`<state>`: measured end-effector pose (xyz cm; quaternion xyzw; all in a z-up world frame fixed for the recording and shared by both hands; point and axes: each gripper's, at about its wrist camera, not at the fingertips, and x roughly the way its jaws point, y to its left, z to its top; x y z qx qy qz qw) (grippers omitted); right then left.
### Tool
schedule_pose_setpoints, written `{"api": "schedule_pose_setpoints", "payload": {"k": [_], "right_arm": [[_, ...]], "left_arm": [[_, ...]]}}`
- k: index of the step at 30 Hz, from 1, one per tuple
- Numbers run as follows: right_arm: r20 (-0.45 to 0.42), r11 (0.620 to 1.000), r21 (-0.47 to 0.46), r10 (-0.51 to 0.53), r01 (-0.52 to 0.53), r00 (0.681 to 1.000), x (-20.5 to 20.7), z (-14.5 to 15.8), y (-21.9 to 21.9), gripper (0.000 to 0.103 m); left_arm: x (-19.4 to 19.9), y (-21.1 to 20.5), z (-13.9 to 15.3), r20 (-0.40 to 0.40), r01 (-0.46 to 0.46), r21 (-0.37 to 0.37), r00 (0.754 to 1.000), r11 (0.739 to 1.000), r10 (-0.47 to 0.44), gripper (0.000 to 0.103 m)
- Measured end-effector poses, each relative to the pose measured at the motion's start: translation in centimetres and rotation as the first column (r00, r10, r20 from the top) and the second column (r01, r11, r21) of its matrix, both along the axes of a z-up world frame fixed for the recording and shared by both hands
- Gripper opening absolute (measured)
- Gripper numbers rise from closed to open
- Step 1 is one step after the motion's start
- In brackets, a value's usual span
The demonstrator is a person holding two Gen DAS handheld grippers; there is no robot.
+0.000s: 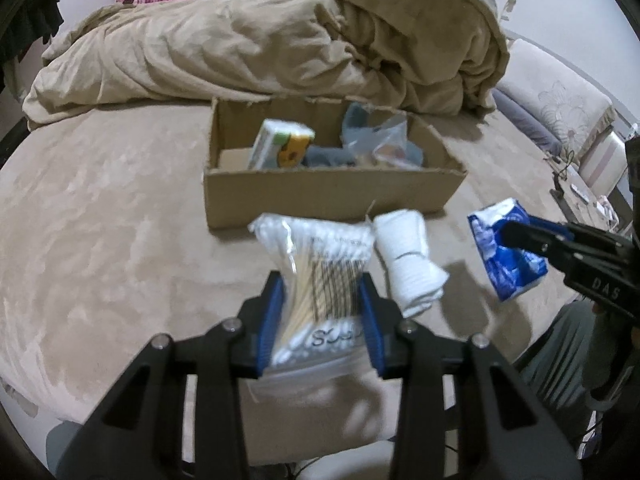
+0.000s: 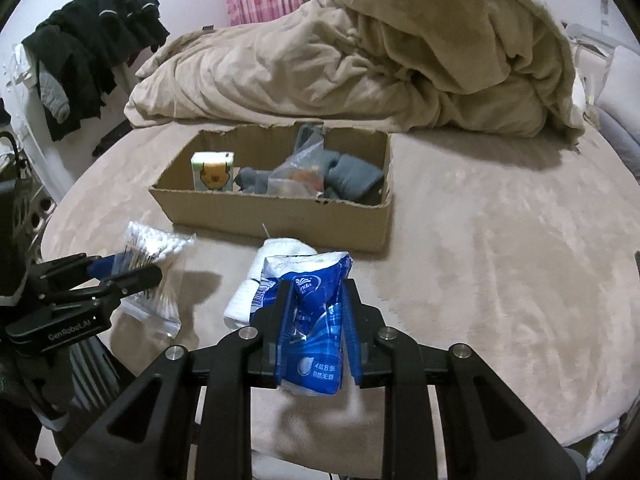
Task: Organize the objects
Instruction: 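Carry the swab bag and blue tissue pack into the box and open both tools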
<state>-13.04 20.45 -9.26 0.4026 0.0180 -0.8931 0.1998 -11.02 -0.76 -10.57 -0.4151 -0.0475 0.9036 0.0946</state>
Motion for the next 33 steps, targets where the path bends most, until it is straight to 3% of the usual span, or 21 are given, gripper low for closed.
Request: {"api": "schedule_pose_setpoints", "payload": {"k": [15,26,33], "right_arm": [[-0.122,0.998,-0.057,0.017,-0.024,0.992,1.3,6.6,0.5,0.025],[-0.188,0.997,-0.073,0.002,-0.016,0.982,-0.9,9.0,0.5,0.025],[-0.194,0.997,-0.074,0.000,-0.015,0.981,-2.9,8.9,0.2,0.025]], "left_arm": [[1.3,-1.0,8.2,-0.138,-0.004,0.042,0.990,0.999,0.010,0.038],[-0.4,-2.8,10.6,-0.193,-0.042,0.032,0.980,0.999,0.047,0.038],[-3.2,-4.2,10.7,-0.208,-0.062,0.024,0.976,0.998,0.066,0.038]]}}
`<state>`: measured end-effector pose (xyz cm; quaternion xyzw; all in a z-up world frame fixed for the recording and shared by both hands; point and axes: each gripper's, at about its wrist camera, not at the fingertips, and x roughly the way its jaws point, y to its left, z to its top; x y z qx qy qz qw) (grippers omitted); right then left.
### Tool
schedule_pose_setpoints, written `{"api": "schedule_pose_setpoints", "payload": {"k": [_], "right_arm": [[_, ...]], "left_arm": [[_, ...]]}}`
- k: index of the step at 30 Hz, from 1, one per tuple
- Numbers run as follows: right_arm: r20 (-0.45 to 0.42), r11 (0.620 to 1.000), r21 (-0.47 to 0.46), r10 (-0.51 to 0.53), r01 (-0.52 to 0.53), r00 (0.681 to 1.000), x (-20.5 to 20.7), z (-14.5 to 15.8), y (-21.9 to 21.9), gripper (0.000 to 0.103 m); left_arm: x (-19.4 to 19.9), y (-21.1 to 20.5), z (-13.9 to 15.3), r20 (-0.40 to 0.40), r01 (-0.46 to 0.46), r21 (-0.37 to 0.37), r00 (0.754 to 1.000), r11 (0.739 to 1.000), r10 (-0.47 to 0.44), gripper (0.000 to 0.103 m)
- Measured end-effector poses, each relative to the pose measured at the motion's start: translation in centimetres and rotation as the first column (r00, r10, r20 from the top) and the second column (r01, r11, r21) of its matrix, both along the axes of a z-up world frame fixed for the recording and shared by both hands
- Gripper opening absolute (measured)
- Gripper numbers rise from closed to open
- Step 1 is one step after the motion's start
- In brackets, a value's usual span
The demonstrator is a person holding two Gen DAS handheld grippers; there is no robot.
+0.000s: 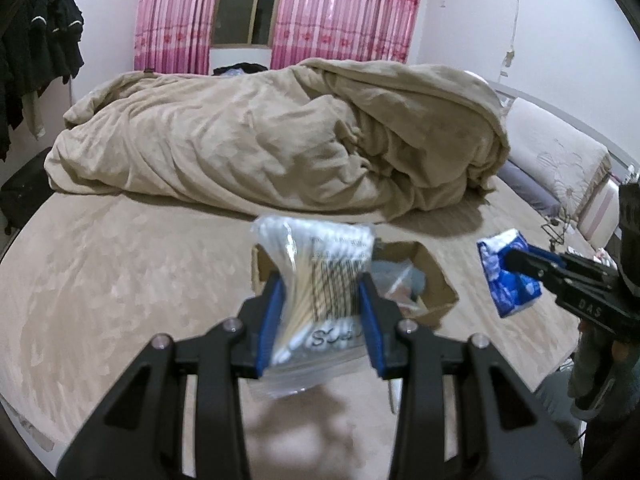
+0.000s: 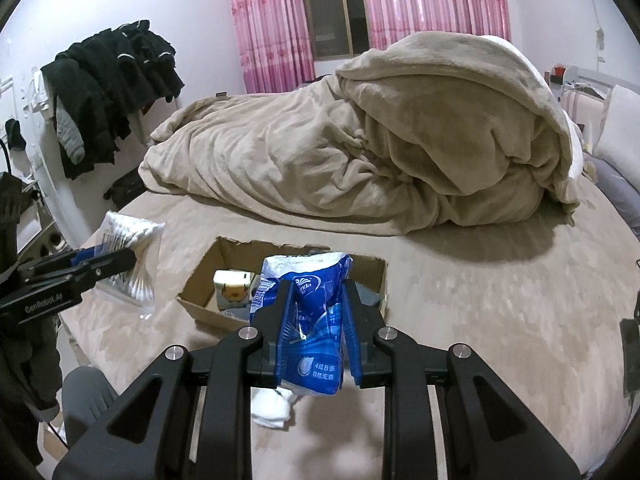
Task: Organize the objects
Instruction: 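Carry the swab bag and blue tissue pack into the box and open both tools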
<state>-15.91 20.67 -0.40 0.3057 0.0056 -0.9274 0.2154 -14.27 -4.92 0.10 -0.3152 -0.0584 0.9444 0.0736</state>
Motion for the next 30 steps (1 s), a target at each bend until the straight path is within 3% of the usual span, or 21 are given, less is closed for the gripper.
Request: {"api": "schedule_pose_setpoints", "payload": {"k": [10,30], "right_arm": [[0.015,1.000,0.013,-0.023,0.023,1.000,-3.9,-1.4,-0.4,0.025],[0.159,0.997,0.028,-0.079,0.076,0.984,-10.0,-8.9,-0.5,0.025]], "left_arm": [[-4.8,-0.7,-1.7,0.006,-0.003,-0.020,1.000,1.000,0.003,0.038],[-11.9,-0.1,-8.1,0.132,0.022,0.006,0.991,1.000,-0.023,0.038]]}}
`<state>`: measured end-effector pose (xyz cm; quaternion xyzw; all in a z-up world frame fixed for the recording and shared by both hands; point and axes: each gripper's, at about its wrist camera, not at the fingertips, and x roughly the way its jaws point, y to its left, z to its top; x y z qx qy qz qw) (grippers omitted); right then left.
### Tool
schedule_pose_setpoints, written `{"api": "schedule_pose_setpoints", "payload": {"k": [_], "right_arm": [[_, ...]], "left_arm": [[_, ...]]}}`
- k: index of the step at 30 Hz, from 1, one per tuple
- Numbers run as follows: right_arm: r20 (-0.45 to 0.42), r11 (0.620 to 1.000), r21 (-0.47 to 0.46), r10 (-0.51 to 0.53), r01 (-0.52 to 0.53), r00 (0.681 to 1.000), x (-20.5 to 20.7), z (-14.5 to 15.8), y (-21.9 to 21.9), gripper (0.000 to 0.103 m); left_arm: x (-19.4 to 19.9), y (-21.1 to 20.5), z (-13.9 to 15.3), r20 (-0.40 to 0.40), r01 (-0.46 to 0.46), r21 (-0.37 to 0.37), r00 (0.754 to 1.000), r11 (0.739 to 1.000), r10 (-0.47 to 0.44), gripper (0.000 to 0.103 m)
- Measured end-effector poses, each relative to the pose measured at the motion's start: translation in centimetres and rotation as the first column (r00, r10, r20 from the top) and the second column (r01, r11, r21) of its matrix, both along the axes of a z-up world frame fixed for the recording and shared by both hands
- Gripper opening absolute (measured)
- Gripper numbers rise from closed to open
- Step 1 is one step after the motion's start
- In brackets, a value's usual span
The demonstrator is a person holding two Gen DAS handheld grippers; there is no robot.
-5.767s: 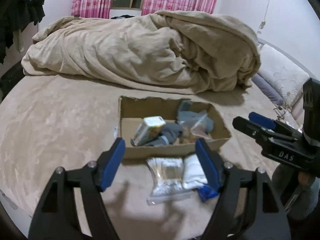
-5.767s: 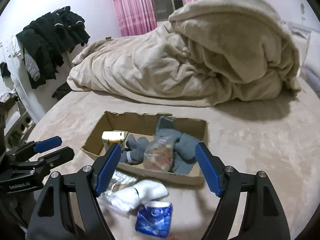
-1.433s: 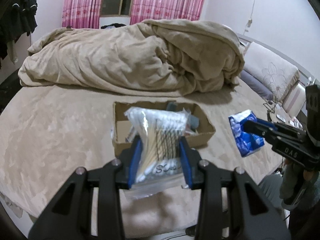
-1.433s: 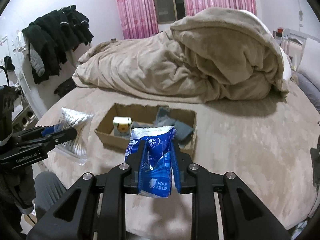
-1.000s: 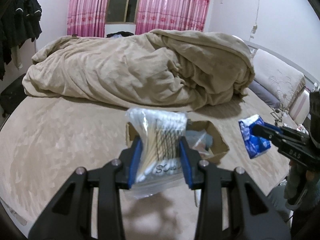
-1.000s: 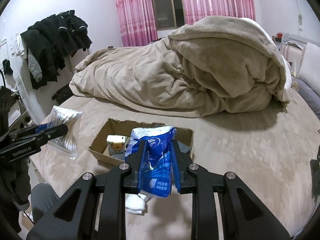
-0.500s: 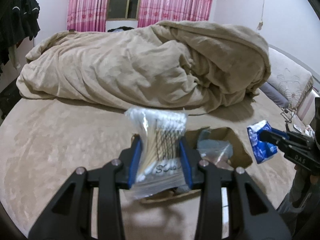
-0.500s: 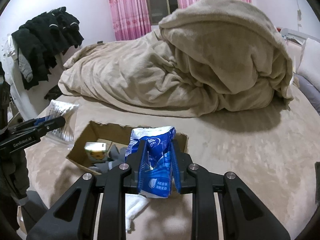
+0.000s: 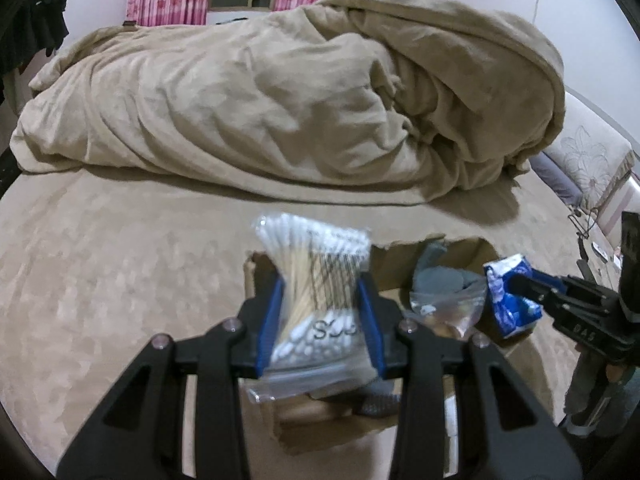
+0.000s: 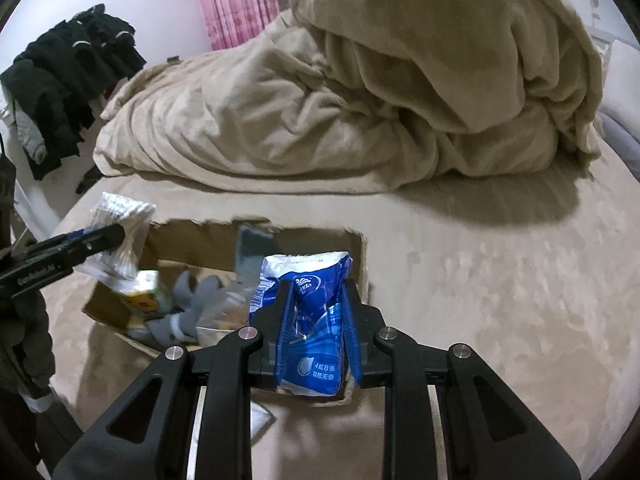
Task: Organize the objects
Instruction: 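Carry the swab bag and blue tissue pack into the box and open both tools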
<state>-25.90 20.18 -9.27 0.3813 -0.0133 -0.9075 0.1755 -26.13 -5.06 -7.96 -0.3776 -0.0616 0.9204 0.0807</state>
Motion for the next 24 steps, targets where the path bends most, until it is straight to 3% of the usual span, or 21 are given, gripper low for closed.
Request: {"api": "schedule_pose_setpoints", "payload": {"k": [10,15,16,19,21,24], "right_arm": [[0.008,0.998,0.062,0.003,-0.003,1.000,0.3,-2.1,-0.9,0.028],[0.003,0.998,0.064,0.011,-0.011,1.000,0.4,-2.0,-1.1,0.041],[0.003,0.998,0.059,0.014,-0.015,1.000,0.6,-1.9,-1.2,0.044],[-0.002,0.999,0.032,0.023,-0.023,1.000,1.1,-1.4,-1.3,0.060],[-0.011,0.999,0.026,0.019,-0.018,1.000,1.5,-0.9,-1.3,0.068],[-0.015,1.000,0.007,0.018,-0.018,1.000,2.2,0.1,-1.2,0.068]], "left_arm": [[-0.5,0.7,-2.3,0.087,0.004,0.014,0.996,1.000,-0.005,0.041],[-0.3,0.7,-1.8,0.098,0.001,0.006,0.995,1.000,-0.002,0.044],[-0.1,0.6,-1.6,0.094,-0.004,0.006,0.996,1.000,0.003,0.048],[0.9,0.3,-0.3,0.059,-0.020,0.031,0.998,0.999,0.018,0.076],[1.6,0.1,0.8,0.030,-0.035,0.029,0.999,0.999,0.035,0.077],[2.7,0.0,2.3,0.019,-0.049,0.025,0.999,0.998,0.049,0.078]]}}
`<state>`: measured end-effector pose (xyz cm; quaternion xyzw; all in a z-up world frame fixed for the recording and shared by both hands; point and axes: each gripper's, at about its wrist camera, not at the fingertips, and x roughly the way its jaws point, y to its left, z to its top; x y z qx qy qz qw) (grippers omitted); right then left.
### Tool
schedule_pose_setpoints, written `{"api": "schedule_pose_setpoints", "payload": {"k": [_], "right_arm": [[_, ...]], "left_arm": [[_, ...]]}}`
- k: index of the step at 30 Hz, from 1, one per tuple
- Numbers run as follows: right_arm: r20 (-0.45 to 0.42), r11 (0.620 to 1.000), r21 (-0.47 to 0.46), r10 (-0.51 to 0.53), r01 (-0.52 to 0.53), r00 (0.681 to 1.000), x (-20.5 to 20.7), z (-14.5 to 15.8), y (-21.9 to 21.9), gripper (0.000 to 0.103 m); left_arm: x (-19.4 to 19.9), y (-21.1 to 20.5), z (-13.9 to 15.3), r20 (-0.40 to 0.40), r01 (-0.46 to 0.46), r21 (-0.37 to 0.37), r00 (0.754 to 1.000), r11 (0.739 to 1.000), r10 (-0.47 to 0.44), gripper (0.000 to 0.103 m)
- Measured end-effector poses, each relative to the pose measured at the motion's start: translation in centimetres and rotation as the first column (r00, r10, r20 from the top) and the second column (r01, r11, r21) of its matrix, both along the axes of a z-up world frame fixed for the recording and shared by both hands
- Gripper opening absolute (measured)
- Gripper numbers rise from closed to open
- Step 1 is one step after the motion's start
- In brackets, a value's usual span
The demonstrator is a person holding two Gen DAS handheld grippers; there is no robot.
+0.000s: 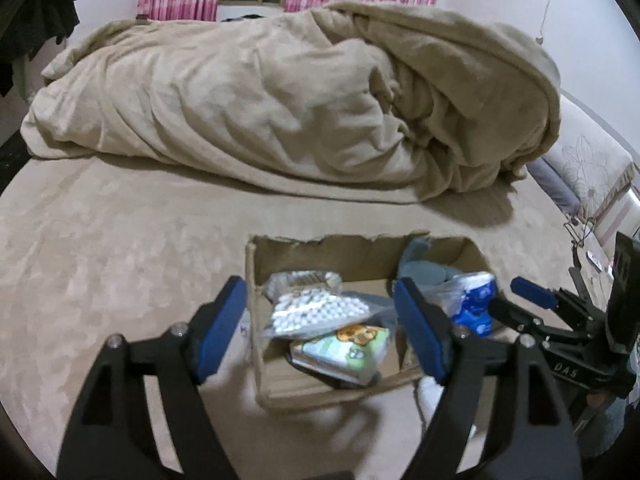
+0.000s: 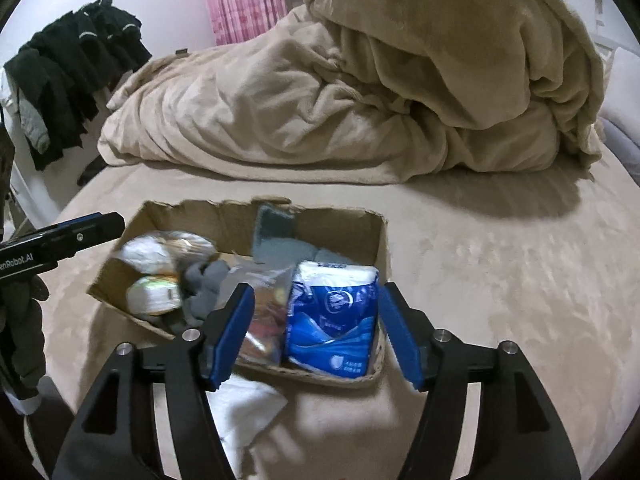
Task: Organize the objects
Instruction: 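Carry the swab bag and blue tissue pack into the box and open both tools, then grasp the rolled white towel with the right tool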
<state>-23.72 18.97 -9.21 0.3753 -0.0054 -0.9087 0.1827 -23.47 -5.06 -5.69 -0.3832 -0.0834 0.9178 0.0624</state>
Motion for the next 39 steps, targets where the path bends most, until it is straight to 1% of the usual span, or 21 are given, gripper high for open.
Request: {"api": "schedule_pose_setpoints", "payload": {"k": [4,9,11,13,17,19,22,29,36,39], "right_arm": [[-0.002,1.000,-0.017,-0.003,0.003,1.000,1.2,1.7,0.2,0.068],[-0.026,1.000,-0.027,0.007,-0.007,1.000,3.3,4.0,0.4,0.068],[-0.034,0.999,-0.030,0.013,-0.014,0.999,4.3,4.8,0.4,0.069],[-0.043,0.999,-0.034,0.016,-0.017,0.999,5.2,5.4,0.5,0.070],[-0.048,0.999,-0.043,0.018,-0.020,0.999,6.8,6.1,0.6,0.078],[-0.052,0.999,-0.043,0.023,-0.025,0.998,7.5,6.4,0.5,0.080],[-0.052,0.999,-0.033,0.040,-0.042,0.998,8.5,6.5,0.2,0.081],[-0.028,0.998,-0.028,0.057,-0.057,0.998,10.7,5.6,-0.2,0.081],[0.027,0.997,-0.011,0.074,-0.074,0.997,11.0,3.1,-1.1,0.081],[0.051,0.997,-0.002,0.081,-0.081,0.995,10.8,1.7,-1.6,0.081]], "left_arm": [[2.1,0.4,2.2,-0.031,0.002,0.005,1.000,1.000,-0.001,0.078],[5.4,1.5,4.7,-0.082,0.013,-0.020,0.997,1.000,-0.014,0.079],[6.5,1.8,5.2,-0.090,0.018,-0.027,0.996,0.999,-0.020,0.079],[7.8,2.1,5.7,-0.088,0.022,-0.008,0.996,1.000,-0.023,0.079],[10.1,2.3,6.1,-0.090,0.016,0.018,0.996,1.000,-0.014,0.079],[11.1,2.3,6.0,-0.087,0.011,0.023,0.996,1.000,-0.009,0.079],[12.3,2.2,5.4,-0.068,0.010,0.039,0.998,0.999,-0.008,0.080],[13.8,1.8,1.8,0.010,-0.001,0.049,1.000,0.999,0.000,0.080],[14.1,1.7,-2.2,0.088,-0.014,0.045,0.996,0.999,0.010,0.080],[13.9,1.6,-3.4,0.111,-0.017,0.044,0.994,0.999,0.012,0.080]]}}
